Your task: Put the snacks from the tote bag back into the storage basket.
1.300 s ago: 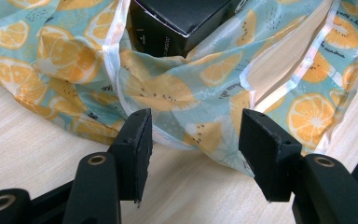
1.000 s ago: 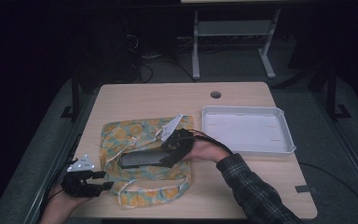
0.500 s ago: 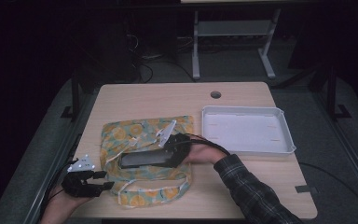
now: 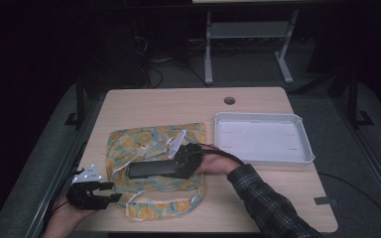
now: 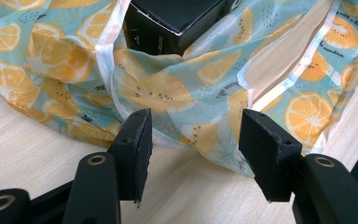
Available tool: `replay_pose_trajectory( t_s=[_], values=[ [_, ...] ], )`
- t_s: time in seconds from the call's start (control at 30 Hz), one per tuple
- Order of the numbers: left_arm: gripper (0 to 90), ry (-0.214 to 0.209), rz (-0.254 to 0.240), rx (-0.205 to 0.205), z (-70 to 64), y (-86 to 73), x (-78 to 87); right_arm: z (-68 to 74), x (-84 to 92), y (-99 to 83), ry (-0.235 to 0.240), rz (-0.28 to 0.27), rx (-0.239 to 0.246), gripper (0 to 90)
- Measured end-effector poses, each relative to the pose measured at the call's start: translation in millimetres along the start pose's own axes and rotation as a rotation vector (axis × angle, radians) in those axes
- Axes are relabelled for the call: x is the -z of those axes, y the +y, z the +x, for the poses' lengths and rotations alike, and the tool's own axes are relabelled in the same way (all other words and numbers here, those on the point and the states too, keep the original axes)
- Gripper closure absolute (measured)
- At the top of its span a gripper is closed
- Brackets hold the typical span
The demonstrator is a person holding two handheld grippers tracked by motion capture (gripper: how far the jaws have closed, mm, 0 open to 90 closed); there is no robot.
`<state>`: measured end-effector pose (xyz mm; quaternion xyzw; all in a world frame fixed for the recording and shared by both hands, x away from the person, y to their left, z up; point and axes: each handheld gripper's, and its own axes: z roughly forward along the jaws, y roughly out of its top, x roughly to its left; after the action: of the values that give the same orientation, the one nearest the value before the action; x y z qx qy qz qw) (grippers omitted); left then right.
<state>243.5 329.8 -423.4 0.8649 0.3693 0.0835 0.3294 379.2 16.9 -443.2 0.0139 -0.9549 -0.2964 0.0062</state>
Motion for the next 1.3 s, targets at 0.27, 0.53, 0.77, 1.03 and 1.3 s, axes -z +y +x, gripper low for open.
replay_pose_trajectory(
  t_s=[0.27,0.53,0.77,1.03,1.3],
  values=[
    [43.8,-0.001,0.003,-0.009,-0.4,-0.2,-1.0,1.3,7.7,1.2,-0.004,-0.023,-0.006,41.3],
    [43.3,-0.001,0.001,-0.014,-0.7,-0.4,-1.6,3.2,19.4,2.8,-0.012,-0.06,-0.009,41.4],
    [43.2,-0.002,0.002,-0.021,-1.3,0.4,-1.6,5.1,28.7,5.4,-0.021,-0.092,-0.007,41.4],
    [43.1,-0.003,0.0,-0.021,-1.9,0.7,-1.5,7.9,36.8,10.3,-0.031,-0.103,0.004,41.4],
    [42.9,-0.003,-0.005,-0.031,-1.8,1.2,-1.3,8.4,48.4,12.9,-0.046,-0.118,0.001,41.5]
  ],
)
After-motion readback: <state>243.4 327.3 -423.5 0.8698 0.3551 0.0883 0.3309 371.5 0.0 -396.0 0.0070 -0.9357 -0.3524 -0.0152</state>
